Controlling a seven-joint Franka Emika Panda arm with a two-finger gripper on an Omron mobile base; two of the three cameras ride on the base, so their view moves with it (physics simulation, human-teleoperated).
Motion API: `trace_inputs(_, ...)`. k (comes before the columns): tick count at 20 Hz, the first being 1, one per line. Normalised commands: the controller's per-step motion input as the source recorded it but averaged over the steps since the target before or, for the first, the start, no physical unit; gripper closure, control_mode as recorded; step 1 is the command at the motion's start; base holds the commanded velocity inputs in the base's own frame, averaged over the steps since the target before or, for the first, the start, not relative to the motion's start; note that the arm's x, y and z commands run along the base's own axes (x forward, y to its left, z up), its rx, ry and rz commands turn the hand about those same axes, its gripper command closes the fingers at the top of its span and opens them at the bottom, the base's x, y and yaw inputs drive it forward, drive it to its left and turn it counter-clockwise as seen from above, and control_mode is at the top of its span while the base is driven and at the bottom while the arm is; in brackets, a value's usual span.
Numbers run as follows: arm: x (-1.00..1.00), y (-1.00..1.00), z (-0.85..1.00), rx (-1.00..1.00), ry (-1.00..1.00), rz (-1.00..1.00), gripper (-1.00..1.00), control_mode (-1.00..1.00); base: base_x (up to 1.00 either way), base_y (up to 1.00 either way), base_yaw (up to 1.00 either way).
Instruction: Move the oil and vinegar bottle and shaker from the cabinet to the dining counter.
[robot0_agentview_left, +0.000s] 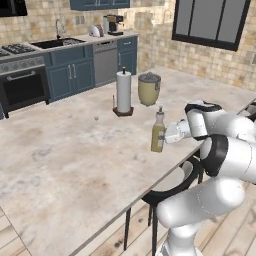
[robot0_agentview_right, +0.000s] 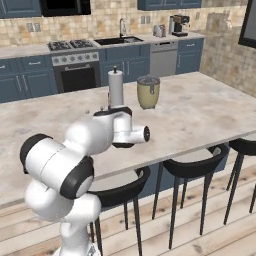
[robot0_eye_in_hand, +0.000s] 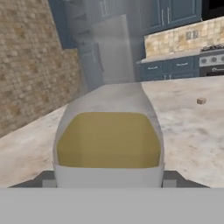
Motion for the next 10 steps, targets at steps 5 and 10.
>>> trace_inputs(5,0.16,0.02,-0.32,0.01,-0.01,0.00,1.00,-1.00,0.00,0.00,0.00)
trace_inputs(10,0.24,0.04,-0.17,0.00,-0.01,0.00,1.00,-1.00,0.00,0.00,0.00)
